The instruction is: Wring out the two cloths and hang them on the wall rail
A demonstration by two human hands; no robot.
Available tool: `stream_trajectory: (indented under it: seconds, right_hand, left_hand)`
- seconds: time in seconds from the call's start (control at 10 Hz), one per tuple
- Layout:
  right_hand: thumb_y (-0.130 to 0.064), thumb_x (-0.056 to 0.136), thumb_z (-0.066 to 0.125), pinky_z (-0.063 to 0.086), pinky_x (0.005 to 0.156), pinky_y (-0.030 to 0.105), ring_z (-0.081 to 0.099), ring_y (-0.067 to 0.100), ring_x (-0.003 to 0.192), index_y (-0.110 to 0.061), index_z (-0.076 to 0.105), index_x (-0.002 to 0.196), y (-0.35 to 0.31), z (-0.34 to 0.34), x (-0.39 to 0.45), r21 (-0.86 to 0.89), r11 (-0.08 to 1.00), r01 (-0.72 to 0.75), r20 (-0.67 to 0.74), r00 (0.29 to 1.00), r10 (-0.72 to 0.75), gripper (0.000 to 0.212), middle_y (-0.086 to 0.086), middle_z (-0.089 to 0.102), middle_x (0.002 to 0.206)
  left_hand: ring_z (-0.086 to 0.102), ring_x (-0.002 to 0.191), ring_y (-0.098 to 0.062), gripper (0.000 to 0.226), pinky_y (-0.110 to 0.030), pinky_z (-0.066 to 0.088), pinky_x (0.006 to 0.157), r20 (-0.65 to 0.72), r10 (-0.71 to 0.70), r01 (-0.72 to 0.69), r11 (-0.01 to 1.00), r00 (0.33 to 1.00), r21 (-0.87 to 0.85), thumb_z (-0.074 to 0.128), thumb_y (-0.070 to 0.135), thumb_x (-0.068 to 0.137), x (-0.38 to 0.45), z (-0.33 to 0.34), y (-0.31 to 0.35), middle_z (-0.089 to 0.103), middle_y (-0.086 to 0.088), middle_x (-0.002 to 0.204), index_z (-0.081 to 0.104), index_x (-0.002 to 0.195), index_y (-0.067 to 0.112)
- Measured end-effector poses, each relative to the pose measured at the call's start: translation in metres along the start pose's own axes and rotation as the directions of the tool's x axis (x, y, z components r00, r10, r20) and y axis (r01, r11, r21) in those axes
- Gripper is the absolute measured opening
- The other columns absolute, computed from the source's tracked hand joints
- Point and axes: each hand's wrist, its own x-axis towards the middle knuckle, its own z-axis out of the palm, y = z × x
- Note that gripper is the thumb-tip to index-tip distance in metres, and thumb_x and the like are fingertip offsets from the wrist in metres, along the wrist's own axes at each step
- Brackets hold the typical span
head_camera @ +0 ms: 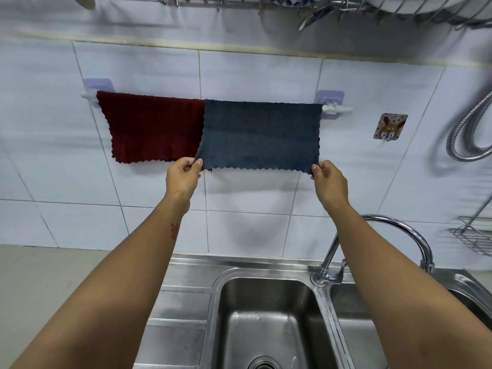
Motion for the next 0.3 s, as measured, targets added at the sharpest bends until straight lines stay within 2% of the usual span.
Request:
stream_trajectory:
  seconds: [0.2,0.3]
  right_hand:
    - [-0.031,0.097,0.040,0.048,0.085,0.044,0.058,0.027,0.094,-0.015,0.058,0.098,0.003,0.003,-0.003,0.037,0.996,-0.076,0.030,0.997,0.075,0.024,0.005,0.068,0.102]
    - [-0.024,0.095,0.037,0.047,0.089,0.040,0.057,0.025,0.101,-0.014,0.061,0.106,0.009,0.001,-0.014,0.037,0.986,-0.160,0.066,0.985,0.157,0.028,0.004,0.068,0.110]
  left_hand:
    - [0.061,0.078,-0.014,0.009,-0.019,0.047,0.068,-0.011,-0.055,0.054,0.997,0.998,-0.047,0.059,0.020,0.093,-0.005,-0.005,-0.004,0.064,0.001,0.081,0.063,0.090,0.012]
    - [0.062,0.081,-0.017,0.011,-0.025,0.052,0.076,-0.057,-0.123,0.121,0.992,0.991,-0.024,0.056,0.014,0.092,-0.013,-0.014,-0.012,0.068,-0.005,0.092,0.066,0.093,0.011]
